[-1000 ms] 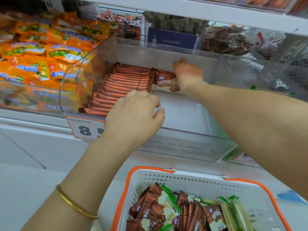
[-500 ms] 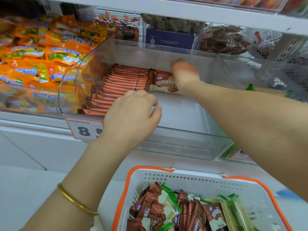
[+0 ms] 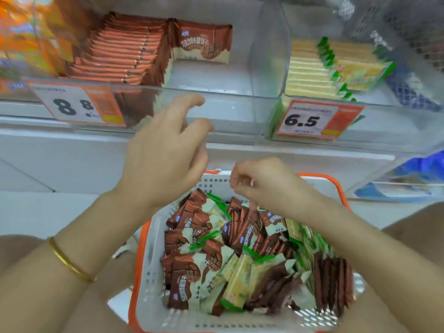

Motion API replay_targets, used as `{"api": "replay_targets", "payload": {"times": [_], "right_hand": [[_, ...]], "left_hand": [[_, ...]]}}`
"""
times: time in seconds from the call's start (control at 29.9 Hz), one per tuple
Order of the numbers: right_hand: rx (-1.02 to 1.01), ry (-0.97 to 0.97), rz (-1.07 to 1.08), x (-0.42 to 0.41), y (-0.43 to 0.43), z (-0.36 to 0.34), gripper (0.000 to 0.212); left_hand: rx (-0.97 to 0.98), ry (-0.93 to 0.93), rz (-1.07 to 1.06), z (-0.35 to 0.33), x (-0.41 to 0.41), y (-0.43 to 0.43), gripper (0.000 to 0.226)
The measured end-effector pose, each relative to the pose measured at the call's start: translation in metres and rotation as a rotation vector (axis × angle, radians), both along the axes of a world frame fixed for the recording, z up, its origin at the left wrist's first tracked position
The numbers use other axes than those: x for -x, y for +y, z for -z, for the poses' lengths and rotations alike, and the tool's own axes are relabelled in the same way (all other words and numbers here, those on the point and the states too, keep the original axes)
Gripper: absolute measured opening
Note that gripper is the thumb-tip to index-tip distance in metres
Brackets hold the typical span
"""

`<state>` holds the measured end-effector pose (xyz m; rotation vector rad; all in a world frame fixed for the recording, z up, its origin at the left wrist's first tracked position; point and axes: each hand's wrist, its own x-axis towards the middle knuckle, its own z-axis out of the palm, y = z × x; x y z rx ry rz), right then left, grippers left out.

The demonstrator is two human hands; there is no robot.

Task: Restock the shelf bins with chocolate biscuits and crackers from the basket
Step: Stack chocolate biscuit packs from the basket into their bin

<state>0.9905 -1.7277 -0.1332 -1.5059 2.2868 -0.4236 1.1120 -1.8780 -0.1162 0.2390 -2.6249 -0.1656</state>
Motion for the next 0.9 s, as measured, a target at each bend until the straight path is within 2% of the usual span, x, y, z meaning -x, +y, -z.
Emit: {"api": "replay_targets", "payload": {"times": [0.1,0.27,0.4,0.5,0.57,0.7,0.8,0.9], "right_hand": [[-0.293,0.05,-0.039,0.021,0.012,0.09,0.02],[-0.483,0.342,-0.313,0.035,0.028,0.182,0.033],[-0.465,0.475,-0.344,0.036,0.042,0.202,0.047],[-0.397,0.538,-0.362,0.036,0.044,0.207,0.047],[-0.369,0.537,-0.373,0.036,0.043,0.208,0.044],[-0.445,0.515,-0.396,0.038,0.042,0.202,0.039],[-0.446,0.35,-0.367,0.044,0.032,0.173,0.026],[-0.357,0.121,-0.294,0.049,0.02,0.13,0.026]], "left_hand": [[0.0,-0.017,0.046,0.017,0.003,0.015,0.028],[0.014,-0.352,0.195,0.069,0.014,0.042,0.036],[0.009,-0.521,0.161,0.091,0.025,0.051,0.031],[0.014,-0.613,0.145,0.095,0.031,0.051,0.035],[0.012,-0.635,0.149,0.099,0.034,0.048,0.035],[-0.03,-0.685,0.133,0.104,0.036,0.043,0.033],[-0.144,-0.723,0.124,0.106,0.035,0.041,0.034],[-0.38,-0.769,0.111,0.102,0.032,0.04,0.043]]}}
